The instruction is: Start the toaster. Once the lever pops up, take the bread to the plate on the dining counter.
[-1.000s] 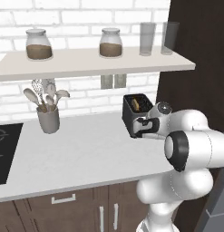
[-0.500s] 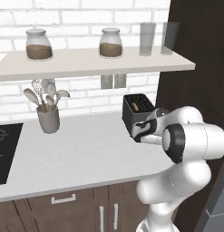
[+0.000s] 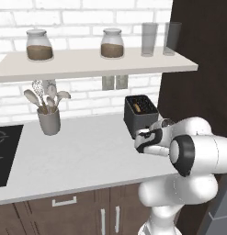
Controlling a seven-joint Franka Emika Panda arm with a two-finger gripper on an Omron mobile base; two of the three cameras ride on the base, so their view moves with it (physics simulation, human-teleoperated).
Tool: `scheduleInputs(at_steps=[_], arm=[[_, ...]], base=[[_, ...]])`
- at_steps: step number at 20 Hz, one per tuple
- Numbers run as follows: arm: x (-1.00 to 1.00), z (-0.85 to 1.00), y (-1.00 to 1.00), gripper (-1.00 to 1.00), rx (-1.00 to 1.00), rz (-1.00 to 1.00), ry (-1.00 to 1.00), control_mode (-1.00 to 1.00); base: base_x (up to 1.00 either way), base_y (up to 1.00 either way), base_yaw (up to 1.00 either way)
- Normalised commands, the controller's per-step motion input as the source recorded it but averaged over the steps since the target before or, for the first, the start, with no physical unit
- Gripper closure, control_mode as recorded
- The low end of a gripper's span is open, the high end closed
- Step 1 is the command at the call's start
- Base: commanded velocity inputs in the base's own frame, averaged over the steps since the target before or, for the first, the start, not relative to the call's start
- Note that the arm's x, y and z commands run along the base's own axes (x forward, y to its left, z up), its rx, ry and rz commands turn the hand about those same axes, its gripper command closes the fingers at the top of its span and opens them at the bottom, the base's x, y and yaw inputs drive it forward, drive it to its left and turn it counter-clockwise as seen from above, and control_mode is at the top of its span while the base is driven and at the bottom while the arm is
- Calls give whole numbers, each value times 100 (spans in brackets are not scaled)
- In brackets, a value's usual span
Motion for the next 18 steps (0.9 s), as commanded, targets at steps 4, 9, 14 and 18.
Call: scheduleInputs(at_steps=[4, 9, 14, 18], arm=[[-58, 100, 0, 100, 0, -1, -32, -100], [-10, 100, 0, 100, 0, -5, -16, -100], [0, 100, 0, 100, 0, -5, 0, -100], [-11, 100, 0, 100, 0, -12, 22, -100]], base=[[0, 0, 0], [0, 0, 0], [0, 0, 0], [0, 0, 0]])
